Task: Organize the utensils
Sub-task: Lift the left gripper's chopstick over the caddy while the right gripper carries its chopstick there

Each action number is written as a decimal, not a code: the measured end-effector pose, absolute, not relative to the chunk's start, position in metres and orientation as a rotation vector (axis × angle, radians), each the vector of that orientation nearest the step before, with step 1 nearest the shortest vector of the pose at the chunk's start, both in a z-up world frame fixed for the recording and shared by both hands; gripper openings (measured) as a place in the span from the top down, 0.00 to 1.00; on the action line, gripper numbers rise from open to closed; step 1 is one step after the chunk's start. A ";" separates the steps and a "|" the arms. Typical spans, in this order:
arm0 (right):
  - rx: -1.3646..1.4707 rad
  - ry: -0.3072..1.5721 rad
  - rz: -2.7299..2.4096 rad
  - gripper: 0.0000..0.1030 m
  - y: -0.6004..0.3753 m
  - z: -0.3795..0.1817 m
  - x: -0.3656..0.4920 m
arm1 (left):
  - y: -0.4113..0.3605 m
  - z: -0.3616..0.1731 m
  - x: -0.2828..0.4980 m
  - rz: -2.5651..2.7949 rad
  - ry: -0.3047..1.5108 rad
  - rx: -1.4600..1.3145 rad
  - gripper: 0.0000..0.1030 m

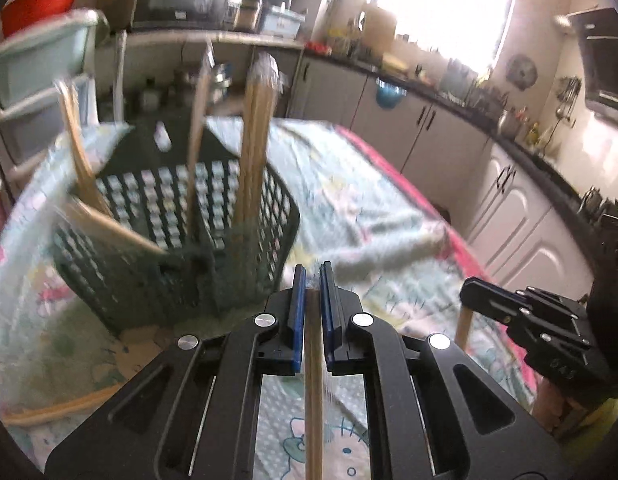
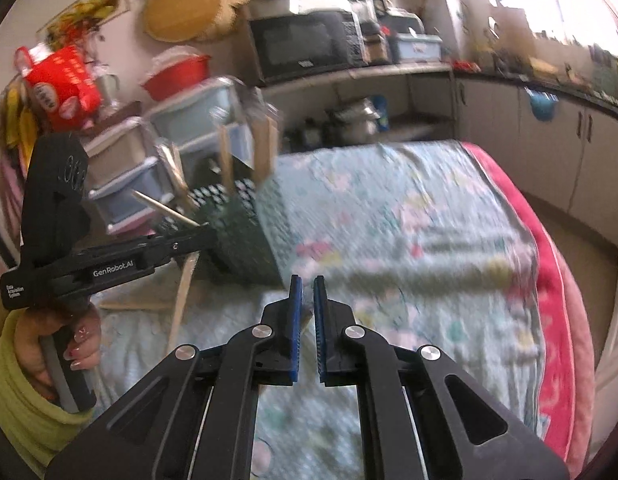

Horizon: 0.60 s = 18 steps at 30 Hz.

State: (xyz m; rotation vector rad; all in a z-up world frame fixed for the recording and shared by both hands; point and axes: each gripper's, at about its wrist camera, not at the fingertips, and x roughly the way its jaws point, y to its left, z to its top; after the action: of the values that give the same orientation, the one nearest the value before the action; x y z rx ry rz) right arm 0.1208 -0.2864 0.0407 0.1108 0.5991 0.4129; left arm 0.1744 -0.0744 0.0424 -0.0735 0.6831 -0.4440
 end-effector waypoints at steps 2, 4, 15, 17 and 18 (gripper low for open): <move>0.088 0.562 0.442 0.94 -0.277 0.055 0.120 | -0.065 0.058 0.169 -0.437 0.640 -0.084 0.96; 0.070 0.537 0.462 0.95 -0.270 0.066 0.119 | -0.056 0.073 0.165 -0.426 0.598 -0.092 0.96; -0.006 0.396 0.539 0.95 -0.236 0.119 0.118 | -0.028 0.140 0.156 -0.368 0.411 -0.121 0.96; -0.013 0.369 0.545 0.95 -0.231 0.129 0.118 | -0.024 0.152 0.155 -0.358 0.380 -0.123 0.96; -0.016 0.355 0.547 0.95 -0.230 0.132 0.119 | -0.022 0.158 0.155 -0.353 0.363 -0.126 0.96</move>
State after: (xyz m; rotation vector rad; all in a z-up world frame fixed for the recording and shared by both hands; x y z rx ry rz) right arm 0.1185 -0.2300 0.1325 -0.0157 0.3546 0.5469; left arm 0.1549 -0.0215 0.1580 -0.1257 0.3628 -0.3531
